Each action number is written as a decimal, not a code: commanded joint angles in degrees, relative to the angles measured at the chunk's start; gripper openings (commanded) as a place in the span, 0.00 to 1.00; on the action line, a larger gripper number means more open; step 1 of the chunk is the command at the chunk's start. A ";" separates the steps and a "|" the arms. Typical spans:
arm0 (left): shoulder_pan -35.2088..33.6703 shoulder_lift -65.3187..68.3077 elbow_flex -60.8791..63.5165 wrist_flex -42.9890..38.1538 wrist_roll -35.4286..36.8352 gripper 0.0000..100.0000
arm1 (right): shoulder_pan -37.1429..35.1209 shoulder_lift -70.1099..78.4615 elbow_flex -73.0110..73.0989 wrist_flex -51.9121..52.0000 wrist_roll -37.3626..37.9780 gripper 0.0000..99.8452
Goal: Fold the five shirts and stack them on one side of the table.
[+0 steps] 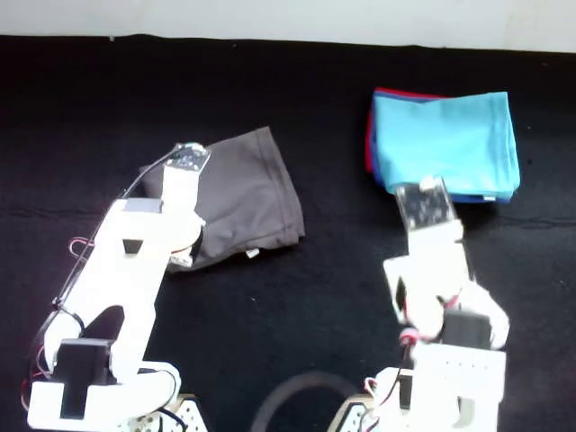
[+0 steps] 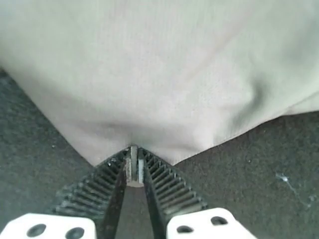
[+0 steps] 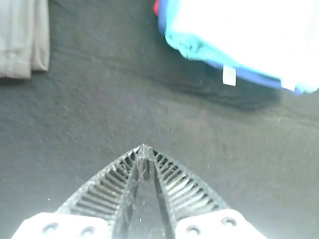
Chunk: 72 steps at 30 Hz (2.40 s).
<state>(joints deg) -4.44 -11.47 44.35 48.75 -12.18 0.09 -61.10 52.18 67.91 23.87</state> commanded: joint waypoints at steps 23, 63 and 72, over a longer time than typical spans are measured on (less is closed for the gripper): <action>-25.89 -22.46 17.19 -4.31 -0.62 0.03 | -31.34 96.57 -94.55 21.49 -31.91 0.37; -25.89 -22.64 27.74 -13.45 -0.53 0.14 | -30.99 129.19 -125.49 20.79 -34.37 0.01; -25.71 -22.64 27.82 -13.45 -0.53 0.14 | -22.64 120.48 -138.15 33.10 -18.20 0.01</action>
<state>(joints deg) -30.20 -33.36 72.13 36.00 -12.53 -26.99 66.37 -81.71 99.12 2.86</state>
